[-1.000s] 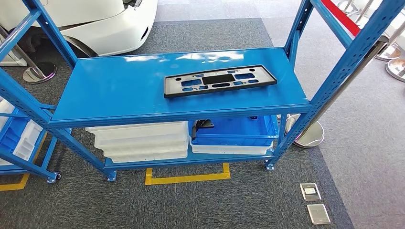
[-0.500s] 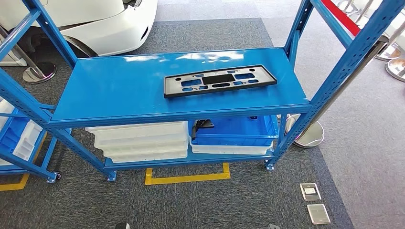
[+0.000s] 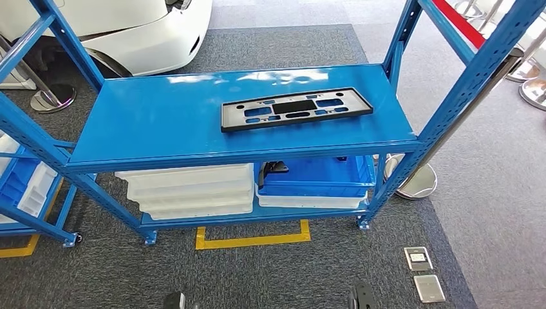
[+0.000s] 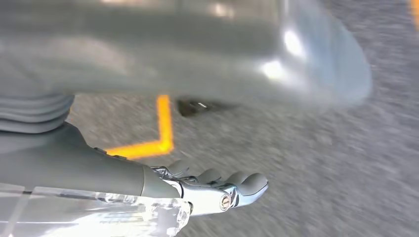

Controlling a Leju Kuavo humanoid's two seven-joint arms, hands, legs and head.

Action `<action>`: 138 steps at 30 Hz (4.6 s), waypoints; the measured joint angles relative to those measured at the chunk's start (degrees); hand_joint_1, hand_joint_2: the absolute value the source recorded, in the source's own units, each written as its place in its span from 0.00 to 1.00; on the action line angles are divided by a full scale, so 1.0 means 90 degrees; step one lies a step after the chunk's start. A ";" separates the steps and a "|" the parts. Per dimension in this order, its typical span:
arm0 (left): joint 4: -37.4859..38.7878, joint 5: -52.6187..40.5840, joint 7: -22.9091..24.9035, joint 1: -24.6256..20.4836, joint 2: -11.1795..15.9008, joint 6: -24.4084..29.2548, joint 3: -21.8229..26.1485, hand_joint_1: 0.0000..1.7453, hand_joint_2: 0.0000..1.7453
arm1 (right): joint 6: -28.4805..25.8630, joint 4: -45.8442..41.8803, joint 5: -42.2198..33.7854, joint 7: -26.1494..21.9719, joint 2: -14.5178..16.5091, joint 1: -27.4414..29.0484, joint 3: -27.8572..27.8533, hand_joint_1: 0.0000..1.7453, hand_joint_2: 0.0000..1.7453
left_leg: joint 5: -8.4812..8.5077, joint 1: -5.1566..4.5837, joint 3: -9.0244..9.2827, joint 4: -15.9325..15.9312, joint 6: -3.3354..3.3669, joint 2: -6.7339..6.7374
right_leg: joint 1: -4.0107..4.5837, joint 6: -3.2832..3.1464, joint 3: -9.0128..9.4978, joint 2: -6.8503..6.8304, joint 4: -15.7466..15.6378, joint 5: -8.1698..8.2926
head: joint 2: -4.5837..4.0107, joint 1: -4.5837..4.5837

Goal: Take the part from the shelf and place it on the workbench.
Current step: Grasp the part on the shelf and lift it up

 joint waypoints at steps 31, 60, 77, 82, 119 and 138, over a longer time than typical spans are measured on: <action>0.0145 0.1388 -0.0469 -0.0367 -0.0005 0.0497 -0.1764 0.00 0.00 | -0.0399 -0.2831 0.2579 0.0900 -0.1788 -0.1729 0.0694 0.00 0.00 | 0.0020 0.0001 -0.0033 0.0038 0.0027 -0.0002 | 0.0000 0.0051 -0.0016 0.0002 0.0004 0.0033 | 0.0002 0.0015; 0.0176 0.0999 -0.0196 -0.0553 -0.0059 0.0343 -0.2548 0.00 0.00 | 0.2319 -0.4886 0.6286 0.2810 -0.1440 -0.5829 0.2645 0.00 1.00 | 0.0094 -0.0018 -0.0218 0.0099 0.0027 0.0020 | -0.0018 0.0066 -0.0211 0.0019 0.0087 0.0100 | 0.0001 -0.0007; 0.0176 0.1141 -0.0199 -0.0550 -0.0059 0.0324 -0.2554 0.00 0.00 | 0.3210 -0.3360 0.6519 0.2498 -0.0653 -0.6596 0.4078 0.00 0.00 | 0.0095 -0.0017 -0.0229 0.0108 0.0027 0.0011 | -0.0012 0.0067 -0.0215 0.0014 0.0088 0.0103 | 0.0001 0.0011; 0.0177 0.1178 -0.0199 -0.0544 -0.0059 0.0327 -0.2553 0.00 0.00 | 0.3358 -0.2943 0.6568 0.2584 -0.0573 -0.6662 0.4218 0.00 0.00 | 0.0095 -0.0018 -0.0229 0.0110 0.0027 0.0011 | -0.0012 0.0068 -0.0215 0.0015 0.0088 0.0105 | 0.0002 0.0013; 0.0270 0.1386 -0.0070 -0.0519 -0.0084 -0.0050 -0.2545 0.00 0.00 | 0.3464 -0.1715 0.7258 0.2568 -0.0097 -0.7062 0.4984 0.00 0.00 | 0.0190 0.0041 -0.0133 -0.0042 0.0196 0.0051 | -0.0027 0.0186 -0.0635 0.0018 0.0802 -0.0153 | -0.0001 0.0065; 0.0316 0.1434 -0.0151 -0.0481 -0.0095 -0.0095 -0.2532 0.00 0.00 | 0.3543 -0.1576 0.7382 0.2494 0.0022 -0.7052 0.5118 0.00 0.00 | -0.0565 0.0093 -0.1286 0.2047 -0.0145 -0.0062 | 0.0047 -0.0176 -0.0505 0.0116 0.0171 0.0244 | 0.0001 -0.0098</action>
